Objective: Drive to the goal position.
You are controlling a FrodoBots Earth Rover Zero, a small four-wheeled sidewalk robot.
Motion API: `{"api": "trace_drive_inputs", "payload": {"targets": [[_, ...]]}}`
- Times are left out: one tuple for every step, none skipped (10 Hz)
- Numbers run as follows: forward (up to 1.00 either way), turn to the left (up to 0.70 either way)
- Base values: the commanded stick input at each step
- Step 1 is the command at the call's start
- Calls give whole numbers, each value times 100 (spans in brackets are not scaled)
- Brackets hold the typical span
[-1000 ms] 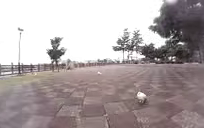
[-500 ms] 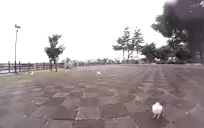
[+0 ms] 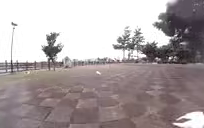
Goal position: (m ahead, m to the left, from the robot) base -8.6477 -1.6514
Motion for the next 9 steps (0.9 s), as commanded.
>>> {"api": "trace_drive_inputs", "payload": {"targets": [[100, 0], [100, 0], [100, 0], [100, 0], [100, 0], [100, 1], [100, 34], [100, 40], [100, 40]]}}
